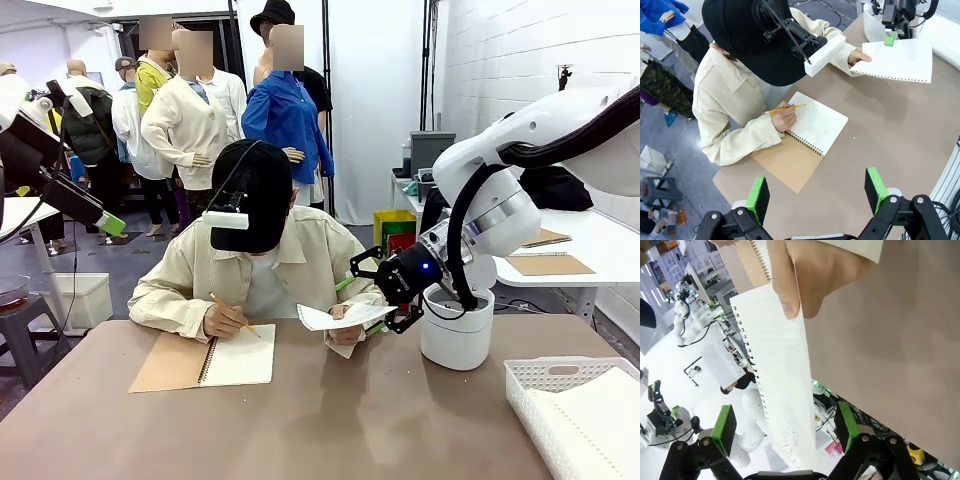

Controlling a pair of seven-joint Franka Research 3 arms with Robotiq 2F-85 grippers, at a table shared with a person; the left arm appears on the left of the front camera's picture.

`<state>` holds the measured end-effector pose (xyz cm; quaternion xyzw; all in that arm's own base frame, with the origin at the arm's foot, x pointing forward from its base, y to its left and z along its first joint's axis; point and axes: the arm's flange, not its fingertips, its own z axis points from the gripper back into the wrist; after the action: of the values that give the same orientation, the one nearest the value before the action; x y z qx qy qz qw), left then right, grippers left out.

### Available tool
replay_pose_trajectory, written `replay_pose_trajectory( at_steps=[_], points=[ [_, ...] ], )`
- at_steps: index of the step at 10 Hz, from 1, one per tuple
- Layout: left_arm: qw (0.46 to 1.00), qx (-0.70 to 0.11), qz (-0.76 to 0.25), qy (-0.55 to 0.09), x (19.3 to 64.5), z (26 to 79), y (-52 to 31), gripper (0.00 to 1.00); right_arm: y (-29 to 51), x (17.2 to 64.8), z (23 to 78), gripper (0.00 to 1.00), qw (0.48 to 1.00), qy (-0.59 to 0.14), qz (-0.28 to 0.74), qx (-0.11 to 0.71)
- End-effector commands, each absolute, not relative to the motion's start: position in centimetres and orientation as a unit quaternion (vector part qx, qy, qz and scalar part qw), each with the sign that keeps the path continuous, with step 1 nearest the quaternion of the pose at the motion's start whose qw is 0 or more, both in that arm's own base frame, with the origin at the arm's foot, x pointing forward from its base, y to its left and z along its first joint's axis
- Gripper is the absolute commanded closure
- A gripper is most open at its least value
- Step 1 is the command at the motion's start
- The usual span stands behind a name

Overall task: Sort the paper based on its condition.
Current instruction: If a person hands you a paper, place it in the Organizing basket , and if it's crumpled, put it in the Trash can.

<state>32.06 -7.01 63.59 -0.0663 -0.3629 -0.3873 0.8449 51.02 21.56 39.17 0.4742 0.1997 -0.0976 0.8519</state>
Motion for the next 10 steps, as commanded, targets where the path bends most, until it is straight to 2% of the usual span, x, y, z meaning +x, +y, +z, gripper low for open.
replay_pose_trajectory(
  at_steps=[1, 2, 3, 7, 10],
  points=[
    [0.844, -0.064, -0.389, -0.363, 32.06, 63.62, -6.93, 0.00, 21.50, 50.92, 39.33, 0.00, 0.856, 0.199, -0.094, 0.468],
    [0.844, -0.064, -0.389, -0.363, 32.06, 63.62, -6.93, 0.00, 21.56, 51.02, 39.17, 0.00, 0.852, 0.200, -0.098, 0.474],
    [0.844, -0.064, -0.389, -0.363, 32.06, 63.62, -6.93, 0.00, 21.11, 50.86, 39.37, 0.20, 0.842, 0.215, -0.061, 0.492],
    [0.844, -0.064, -0.389, -0.363, 32.06, 63.62, -6.93, 0.00, 21.17, 50.99, 39.76, 0.98, 0.832, 0.223, -0.070, 0.503],
    [0.844, -0.064, -0.389, -0.363, 32.06, 63.62, -6.93, 0.00, 21.32, 51.20, 39.83, 1.00, 0.831, 0.228, -0.069, 0.503]
  ],
)
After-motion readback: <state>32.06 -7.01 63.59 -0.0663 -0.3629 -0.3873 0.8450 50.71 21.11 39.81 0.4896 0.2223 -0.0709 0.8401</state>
